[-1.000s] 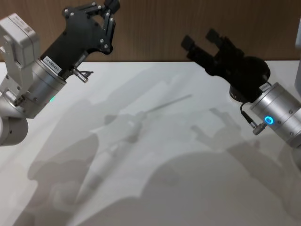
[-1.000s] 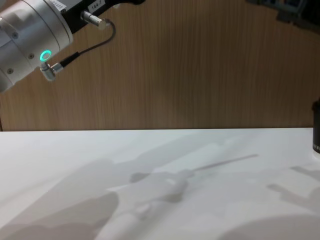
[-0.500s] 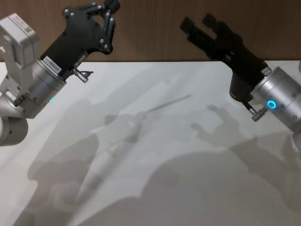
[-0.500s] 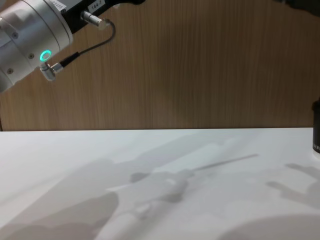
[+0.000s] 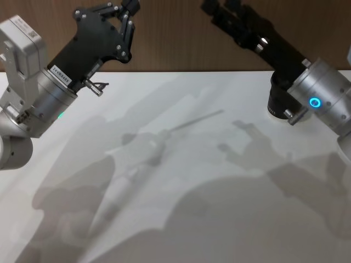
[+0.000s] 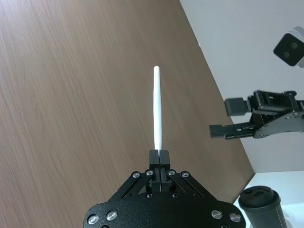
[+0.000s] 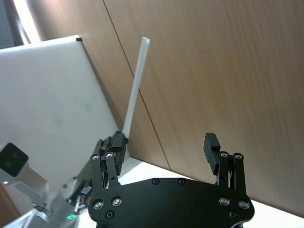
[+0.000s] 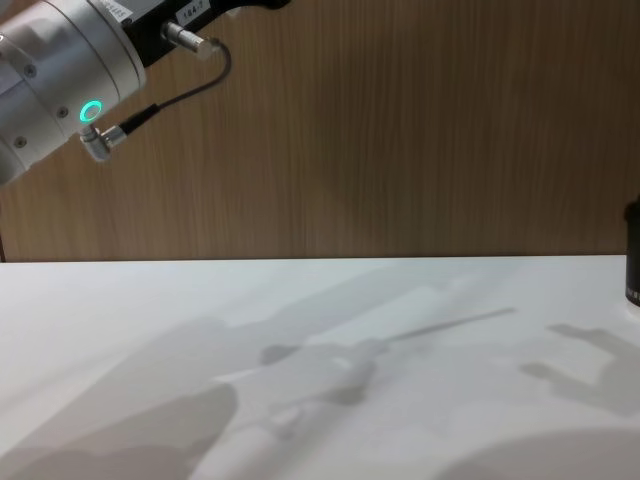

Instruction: Pick up the straw with one hand, pass it to the other hand, and insert it into the cup.

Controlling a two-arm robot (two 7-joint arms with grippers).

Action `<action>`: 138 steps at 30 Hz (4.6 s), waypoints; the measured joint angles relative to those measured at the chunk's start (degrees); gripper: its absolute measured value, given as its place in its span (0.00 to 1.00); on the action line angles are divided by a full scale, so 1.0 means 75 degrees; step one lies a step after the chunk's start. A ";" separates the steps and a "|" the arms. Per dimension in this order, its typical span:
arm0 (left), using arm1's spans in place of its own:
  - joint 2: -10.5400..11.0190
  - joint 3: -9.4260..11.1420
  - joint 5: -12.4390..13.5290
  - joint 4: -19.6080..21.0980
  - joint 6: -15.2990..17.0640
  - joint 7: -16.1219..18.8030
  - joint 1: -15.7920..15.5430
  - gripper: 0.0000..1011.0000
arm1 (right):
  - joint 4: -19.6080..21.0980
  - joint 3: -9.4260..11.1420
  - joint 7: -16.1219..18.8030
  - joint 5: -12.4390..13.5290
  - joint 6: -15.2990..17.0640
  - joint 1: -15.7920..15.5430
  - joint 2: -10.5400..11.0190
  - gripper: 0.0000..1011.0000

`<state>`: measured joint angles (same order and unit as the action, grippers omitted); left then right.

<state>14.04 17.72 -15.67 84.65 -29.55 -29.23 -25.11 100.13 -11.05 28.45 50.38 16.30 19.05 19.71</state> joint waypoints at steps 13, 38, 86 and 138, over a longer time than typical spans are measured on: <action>0.0000 0.0000 0.0000 0.0000 0.0000 0.0000 0.0000 0.01 | -0.0036 -0.0230 0.0000 0.0411 0.0307 0.0361 -0.0210 0.99; 0.0000 0.0000 0.0000 0.0000 0.0000 0.0000 0.0000 0.01 | -0.0517 -0.0602 -0.0024 0.0707 0.0327 0.0926 -0.0521 0.99; 0.0000 0.0000 0.0000 0.0000 0.0000 0.0000 0.0000 0.01 | -0.2581 -0.0924 0.0550 0.1280 0.0165 0.2330 -0.0907 0.99; 0.0000 0.0000 0.0000 0.0001 -0.0001 -0.0001 0.0000 0.14 | -0.2838 -0.0976 0.0592 0.1366 0.0128 0.2479 -0.0934 0.01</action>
<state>14.04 17.72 -15.68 84.65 -29.56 -29.23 -25.11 78.84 -18.37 32.89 60.63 17.26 37.64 12.71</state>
